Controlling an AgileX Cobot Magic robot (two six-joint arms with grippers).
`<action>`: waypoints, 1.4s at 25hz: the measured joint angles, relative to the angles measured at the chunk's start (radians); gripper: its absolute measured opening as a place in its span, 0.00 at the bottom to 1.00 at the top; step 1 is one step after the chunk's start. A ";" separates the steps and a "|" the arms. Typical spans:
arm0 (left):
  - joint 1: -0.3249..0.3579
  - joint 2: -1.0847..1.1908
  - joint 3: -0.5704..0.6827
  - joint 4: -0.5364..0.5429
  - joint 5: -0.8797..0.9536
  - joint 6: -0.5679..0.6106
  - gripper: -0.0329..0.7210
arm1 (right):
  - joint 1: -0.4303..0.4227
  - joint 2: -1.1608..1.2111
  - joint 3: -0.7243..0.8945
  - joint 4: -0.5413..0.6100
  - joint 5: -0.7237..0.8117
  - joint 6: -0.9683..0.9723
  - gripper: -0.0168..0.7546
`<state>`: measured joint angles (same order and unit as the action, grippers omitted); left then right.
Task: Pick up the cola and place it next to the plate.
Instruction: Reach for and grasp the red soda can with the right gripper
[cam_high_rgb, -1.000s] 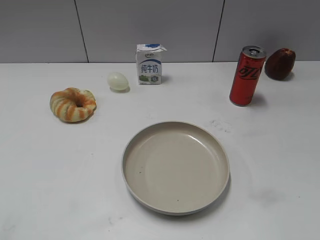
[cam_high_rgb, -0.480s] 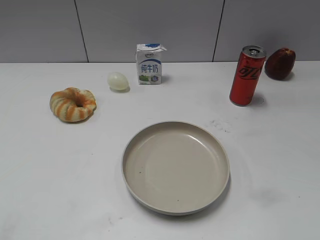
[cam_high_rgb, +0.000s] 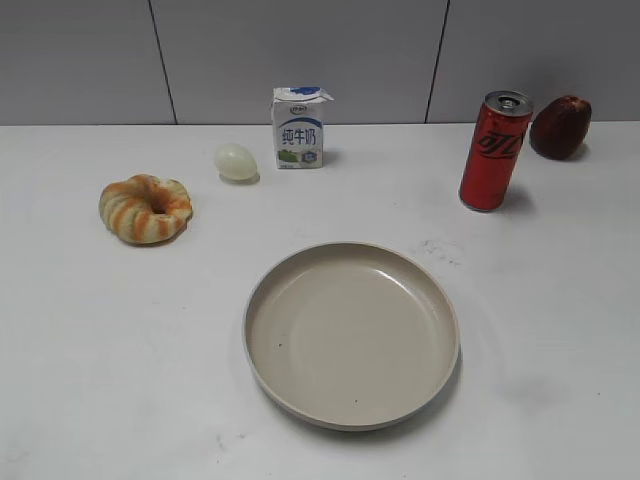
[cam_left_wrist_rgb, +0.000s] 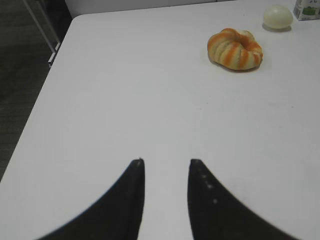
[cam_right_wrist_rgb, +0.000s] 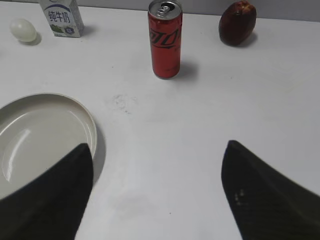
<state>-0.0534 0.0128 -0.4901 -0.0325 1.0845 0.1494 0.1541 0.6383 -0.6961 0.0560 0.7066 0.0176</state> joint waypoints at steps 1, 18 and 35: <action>0.000 0.000 0.000 0.000 0.000 0.000 0.35 | 0.000 0.056 -0.024 0.000 -0.002 0.021 0.84; 0.000 0.000 0.000 0.000 0.000 0.000 0.35 | 0.000 1.017 -0.755 0.000 0.105 0.095 0.87; 0.000 0.000 0.000 0.000 0.000 0.000 0.35 | 0.000 1.467 -1.153 -0.022 0.165 0.107 0.84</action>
<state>-0.0534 0.0128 -0.4901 -0.0325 1.0845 0.1494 0.1541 2.1055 -1.8486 0.0342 0.8713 0.1247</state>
